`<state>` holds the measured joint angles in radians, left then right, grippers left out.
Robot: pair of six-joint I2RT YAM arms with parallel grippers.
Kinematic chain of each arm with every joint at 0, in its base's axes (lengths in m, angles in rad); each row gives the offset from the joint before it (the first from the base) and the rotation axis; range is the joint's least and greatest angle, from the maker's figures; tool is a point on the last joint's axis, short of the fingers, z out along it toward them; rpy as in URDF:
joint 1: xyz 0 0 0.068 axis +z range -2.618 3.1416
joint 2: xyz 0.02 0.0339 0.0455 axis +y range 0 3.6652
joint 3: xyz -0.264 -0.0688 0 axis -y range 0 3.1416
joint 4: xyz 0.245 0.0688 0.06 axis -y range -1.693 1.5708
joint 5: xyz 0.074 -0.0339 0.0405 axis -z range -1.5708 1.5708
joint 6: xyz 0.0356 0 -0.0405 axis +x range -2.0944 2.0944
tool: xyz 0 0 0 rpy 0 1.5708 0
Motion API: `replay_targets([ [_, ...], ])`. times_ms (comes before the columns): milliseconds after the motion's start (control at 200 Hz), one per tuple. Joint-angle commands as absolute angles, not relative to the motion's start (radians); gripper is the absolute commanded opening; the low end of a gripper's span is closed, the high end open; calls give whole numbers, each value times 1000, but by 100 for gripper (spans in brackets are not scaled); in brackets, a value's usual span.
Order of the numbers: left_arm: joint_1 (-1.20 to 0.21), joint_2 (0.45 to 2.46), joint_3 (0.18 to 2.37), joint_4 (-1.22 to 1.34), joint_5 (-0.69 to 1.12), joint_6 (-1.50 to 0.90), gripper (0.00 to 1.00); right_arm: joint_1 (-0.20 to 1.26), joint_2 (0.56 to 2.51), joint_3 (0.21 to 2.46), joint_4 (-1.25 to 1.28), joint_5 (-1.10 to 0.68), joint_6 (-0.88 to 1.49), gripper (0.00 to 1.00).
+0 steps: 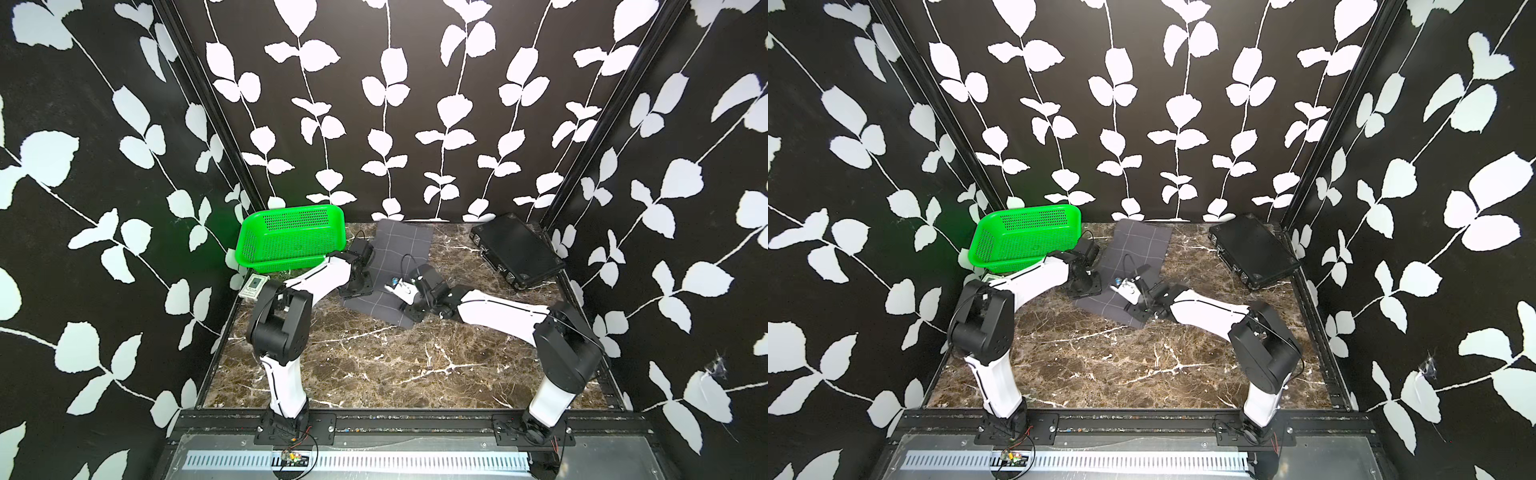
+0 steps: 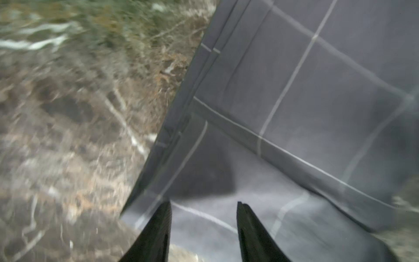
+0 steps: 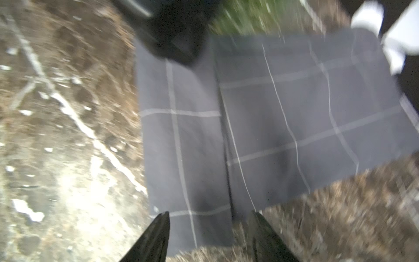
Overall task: Roll up the pillowcase
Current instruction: Roll the pillowcase at the center of the board.
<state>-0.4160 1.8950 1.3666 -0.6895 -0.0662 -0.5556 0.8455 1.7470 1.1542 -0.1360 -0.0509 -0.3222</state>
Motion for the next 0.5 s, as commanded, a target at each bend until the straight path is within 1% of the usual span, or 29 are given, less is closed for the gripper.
replay_targets([
  [0, -398, 1929, 1436, -753, -35, -435, 48, 912, 1804, 1180, -134, 18, -416, 61],
  [270, -375, 1993, 1477, -800, -37, -436, 49, 996, 1951, 1305, -147, 166, -457, 67],
  [345, -365, 2010, 1484, -807, -21, -434, 49, 1008, 1999, 1370, -179, 213, -474, 67],
  [495, -357, 2011, 1486, -818, -35, -422, 52, 1026, 2062, 1406, -209, 294, -501, 65],
])
